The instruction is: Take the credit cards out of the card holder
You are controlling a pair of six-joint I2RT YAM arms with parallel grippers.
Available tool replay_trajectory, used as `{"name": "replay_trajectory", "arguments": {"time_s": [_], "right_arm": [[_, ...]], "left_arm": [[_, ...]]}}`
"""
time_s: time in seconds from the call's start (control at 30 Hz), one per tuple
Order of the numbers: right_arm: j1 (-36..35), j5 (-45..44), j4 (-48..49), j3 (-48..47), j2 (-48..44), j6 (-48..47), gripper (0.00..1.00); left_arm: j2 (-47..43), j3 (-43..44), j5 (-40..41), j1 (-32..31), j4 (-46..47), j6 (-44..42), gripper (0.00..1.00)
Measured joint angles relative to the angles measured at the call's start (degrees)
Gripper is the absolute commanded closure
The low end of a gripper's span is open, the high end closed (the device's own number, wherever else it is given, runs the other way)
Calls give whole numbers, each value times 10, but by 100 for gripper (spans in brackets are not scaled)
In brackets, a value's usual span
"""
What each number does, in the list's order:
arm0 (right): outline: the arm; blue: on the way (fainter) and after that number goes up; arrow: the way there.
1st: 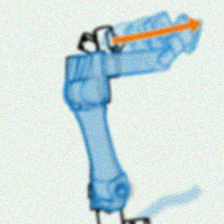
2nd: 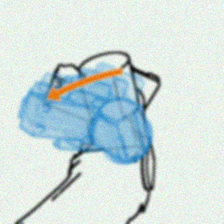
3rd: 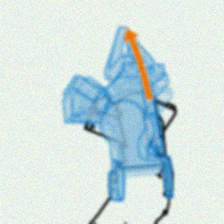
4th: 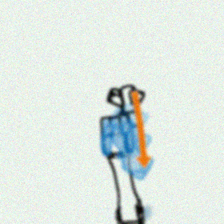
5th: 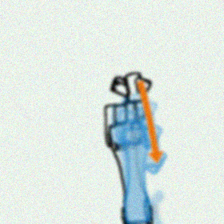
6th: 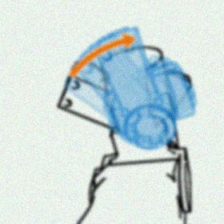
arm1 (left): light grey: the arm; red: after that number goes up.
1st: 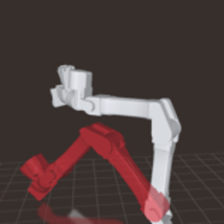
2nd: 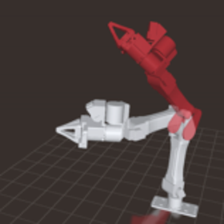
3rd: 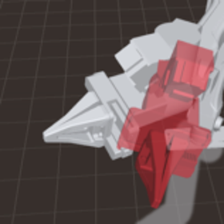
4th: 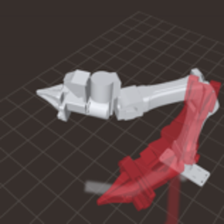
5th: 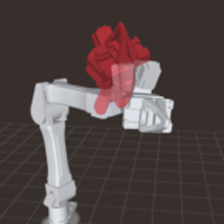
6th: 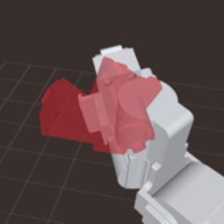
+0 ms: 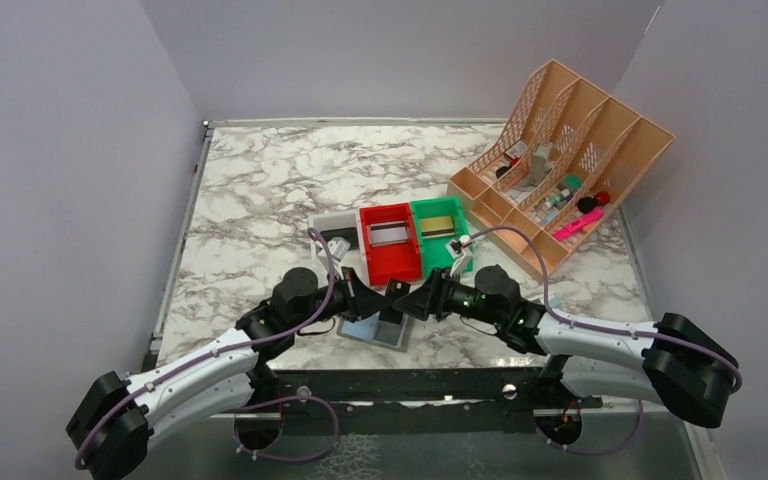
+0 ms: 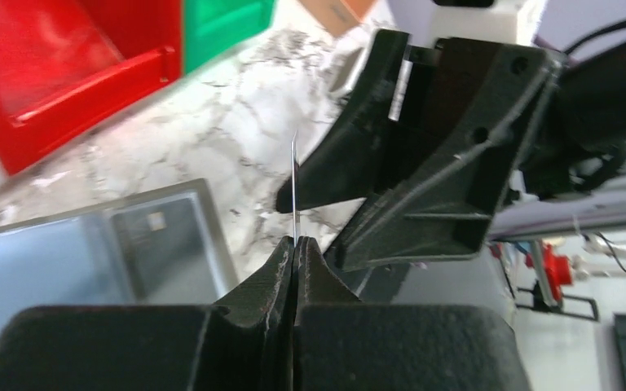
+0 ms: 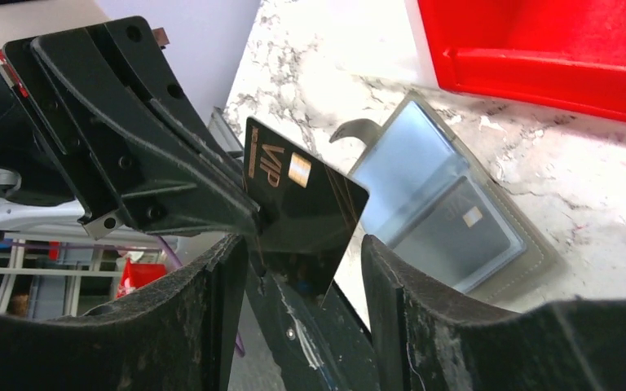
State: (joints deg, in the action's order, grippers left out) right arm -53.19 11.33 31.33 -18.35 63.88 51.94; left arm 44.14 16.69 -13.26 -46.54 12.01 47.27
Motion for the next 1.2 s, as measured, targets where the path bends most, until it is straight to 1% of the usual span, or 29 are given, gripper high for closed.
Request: {"name": "replay_trajectory", "arguments": {"time_s": [0.17,0.33,0.4,0.53,0.67,0.83,1.07,1.2], "right_arm": [[1,-1,21,2,-4,8,45],[8,1,29,5,-10,12,54],[9,7,43,7,-9,12,56],[17,28,76,12,-7,12,64],[35,51,104,12,2,10,65],[54,84,139,6,36,11,69],[66,119,201,1,63,23,79],[72,132,219,0,63,26,89]], "left_arm": [[13,0,-50,5,48,4,100],[15,0,-76,26,68,5,100],[15,0,-87,39,76,5,100],[16,0,-111,72,87,7,100],[37,0,-150,105,119,16,100],[63,0,-200,121,161,30,100],[73,0,-241,146,191,33,100],[76,0,-276,180,203,36,100]]}}
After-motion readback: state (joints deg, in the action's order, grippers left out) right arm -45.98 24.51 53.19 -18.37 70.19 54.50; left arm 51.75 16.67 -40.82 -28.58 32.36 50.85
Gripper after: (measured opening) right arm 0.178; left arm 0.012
